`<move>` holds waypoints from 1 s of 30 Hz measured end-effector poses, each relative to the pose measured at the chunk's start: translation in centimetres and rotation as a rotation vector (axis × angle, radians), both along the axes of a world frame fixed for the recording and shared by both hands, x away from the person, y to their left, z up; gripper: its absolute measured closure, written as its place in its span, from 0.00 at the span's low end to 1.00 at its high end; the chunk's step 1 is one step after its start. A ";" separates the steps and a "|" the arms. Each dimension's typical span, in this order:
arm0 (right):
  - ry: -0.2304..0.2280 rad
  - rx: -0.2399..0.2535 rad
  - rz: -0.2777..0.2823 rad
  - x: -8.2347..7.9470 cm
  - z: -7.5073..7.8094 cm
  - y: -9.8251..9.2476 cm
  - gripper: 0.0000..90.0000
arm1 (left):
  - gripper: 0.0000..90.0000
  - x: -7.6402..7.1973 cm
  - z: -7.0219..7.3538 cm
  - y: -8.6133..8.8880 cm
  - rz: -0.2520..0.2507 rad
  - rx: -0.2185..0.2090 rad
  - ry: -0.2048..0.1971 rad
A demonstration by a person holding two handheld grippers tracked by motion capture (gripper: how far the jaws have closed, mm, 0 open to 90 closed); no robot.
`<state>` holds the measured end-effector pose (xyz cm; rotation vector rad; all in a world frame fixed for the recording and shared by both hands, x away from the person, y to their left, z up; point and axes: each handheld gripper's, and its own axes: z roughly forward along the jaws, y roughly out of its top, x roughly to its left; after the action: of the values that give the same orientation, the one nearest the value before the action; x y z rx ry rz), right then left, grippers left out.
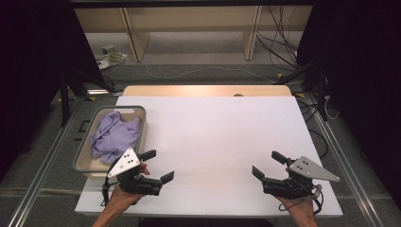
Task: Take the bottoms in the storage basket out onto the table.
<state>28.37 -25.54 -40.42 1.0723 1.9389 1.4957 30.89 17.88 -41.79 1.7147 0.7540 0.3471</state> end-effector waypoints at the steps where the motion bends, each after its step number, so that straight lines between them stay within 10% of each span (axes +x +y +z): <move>1: -0.001 -0.001 0.000 0.0 0.0 0.0 0.17 | 0.01 0.0 0.0 0.0 0.001 0.002 0.000; 30: -0.012 0.002 0.001 0.1 0.0 0.1 0.18 | 0.01 1.2 0.2 0.6 0.115 0.034 0.011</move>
<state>28.47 -25.46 -40.47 1.0607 1.9305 1.5013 32.06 18.48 -41.62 1.7108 0.8614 0.4317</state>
